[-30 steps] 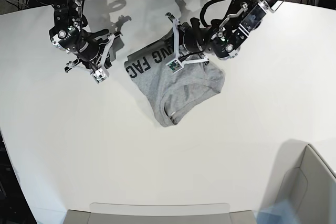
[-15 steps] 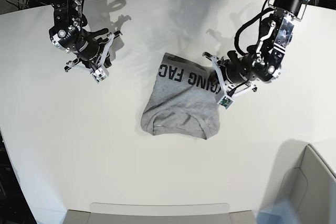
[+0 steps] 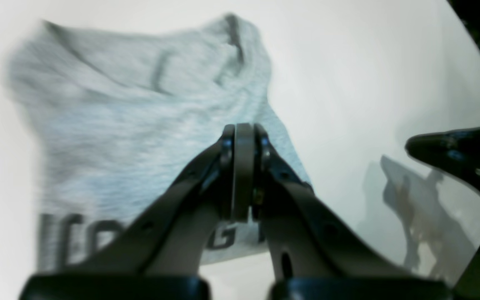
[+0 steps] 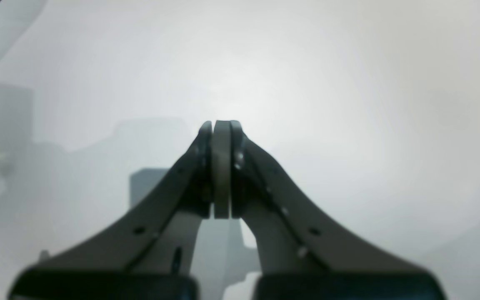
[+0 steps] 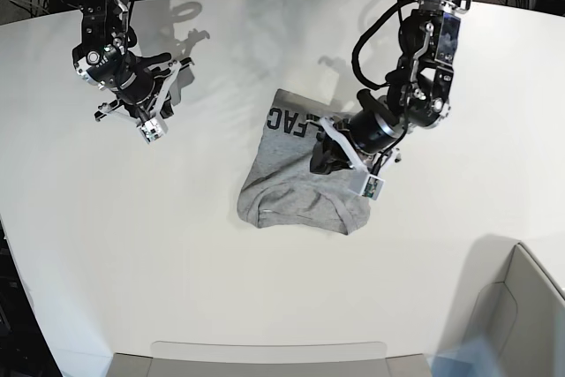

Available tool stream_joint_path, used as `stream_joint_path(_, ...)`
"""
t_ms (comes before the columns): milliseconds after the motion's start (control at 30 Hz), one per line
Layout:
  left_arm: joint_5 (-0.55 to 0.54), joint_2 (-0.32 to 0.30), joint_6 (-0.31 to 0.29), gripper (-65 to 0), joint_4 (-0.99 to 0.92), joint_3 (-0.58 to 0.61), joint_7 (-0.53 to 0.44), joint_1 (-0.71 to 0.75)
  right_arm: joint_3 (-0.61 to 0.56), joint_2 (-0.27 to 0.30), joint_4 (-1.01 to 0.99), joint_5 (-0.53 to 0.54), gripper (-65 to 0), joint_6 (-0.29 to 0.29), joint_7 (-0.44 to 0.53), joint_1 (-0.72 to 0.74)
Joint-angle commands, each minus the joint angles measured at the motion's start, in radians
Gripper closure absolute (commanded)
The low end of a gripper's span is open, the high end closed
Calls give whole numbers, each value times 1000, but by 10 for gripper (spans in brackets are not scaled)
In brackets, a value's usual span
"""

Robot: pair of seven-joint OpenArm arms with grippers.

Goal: Fold the T-shirt properly
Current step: 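Drag the folded bundle with the left gripper away from the right gripper and release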

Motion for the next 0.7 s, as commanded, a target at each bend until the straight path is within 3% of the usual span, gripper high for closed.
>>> stream_joint_path(0, -9, 18, 2, 0, -15, -8, -36, -19, 4, 9, 20, 4, 0, 0, 18, 5)
stream_joint_path(133, -9, 68, 2, 0, -159, -8, -131, -50, 4, 8, 20, 4, 0, 0, 24, -9)
stream_joint_path(267, -9, 78, 4, 0, -366, -8, -234, -91, 4, 8, 21, 4, 0, 0, 24, -18)
stream_joint_path(500, -7, 78, 4, 0, -578, -15, -245, -111, 4, 8, 21, 4, 0, 0, 24, -16)
stream_joint_path(667, -7, 16, 5, 0, -633, -16, -236, -106, -4, 6, 21, 4, 0, 0, 24, -12)
